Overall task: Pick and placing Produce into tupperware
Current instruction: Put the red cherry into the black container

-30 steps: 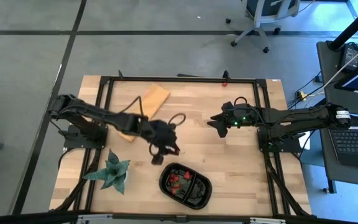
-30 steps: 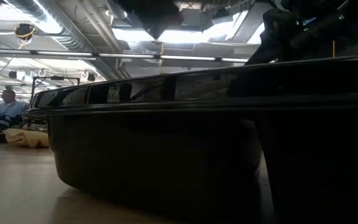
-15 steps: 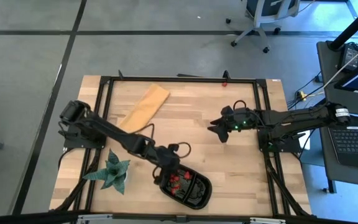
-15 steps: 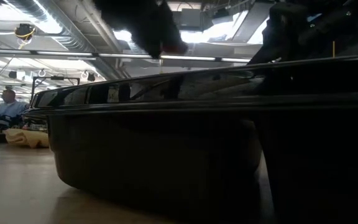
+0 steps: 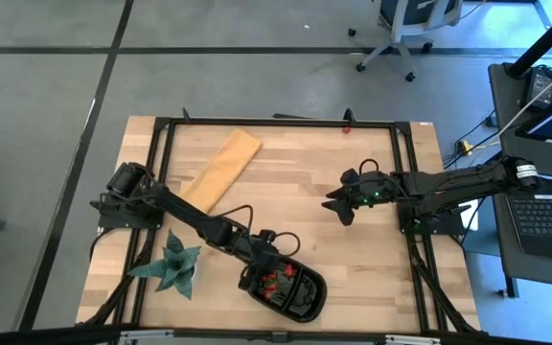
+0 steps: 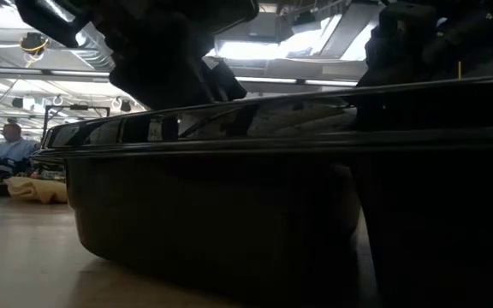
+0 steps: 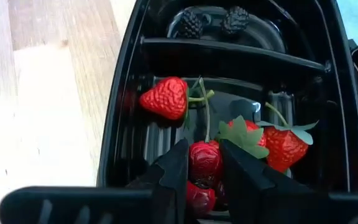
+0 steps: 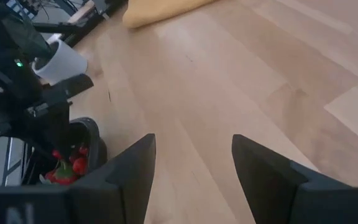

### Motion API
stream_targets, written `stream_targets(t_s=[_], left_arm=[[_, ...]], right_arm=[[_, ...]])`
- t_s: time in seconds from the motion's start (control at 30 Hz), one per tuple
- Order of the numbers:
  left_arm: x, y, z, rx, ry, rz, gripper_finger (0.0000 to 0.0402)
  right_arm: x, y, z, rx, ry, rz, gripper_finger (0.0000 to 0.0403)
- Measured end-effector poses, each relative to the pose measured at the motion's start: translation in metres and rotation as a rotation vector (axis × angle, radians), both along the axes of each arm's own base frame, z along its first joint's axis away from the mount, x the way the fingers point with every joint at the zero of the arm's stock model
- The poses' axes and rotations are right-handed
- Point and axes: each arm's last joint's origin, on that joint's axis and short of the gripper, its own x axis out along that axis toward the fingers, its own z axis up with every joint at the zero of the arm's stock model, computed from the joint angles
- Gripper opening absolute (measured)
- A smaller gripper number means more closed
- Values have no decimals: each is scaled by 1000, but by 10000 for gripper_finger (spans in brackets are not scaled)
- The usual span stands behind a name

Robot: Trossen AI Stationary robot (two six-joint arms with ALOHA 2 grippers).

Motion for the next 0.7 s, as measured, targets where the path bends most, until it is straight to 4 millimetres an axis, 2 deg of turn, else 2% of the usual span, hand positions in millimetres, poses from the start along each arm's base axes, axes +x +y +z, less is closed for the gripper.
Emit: stream_targets(t_s=[0.5, 0.7], left_arm=[[1, 0, 1, -4, -13, -1, 76], [1, 0, 1, -4, -13, -1, 109]], right_arm=[[-2, 1, -2, 14, 28, -5, 214], [-2, 1, -2, 13, 28, -5, 214]])
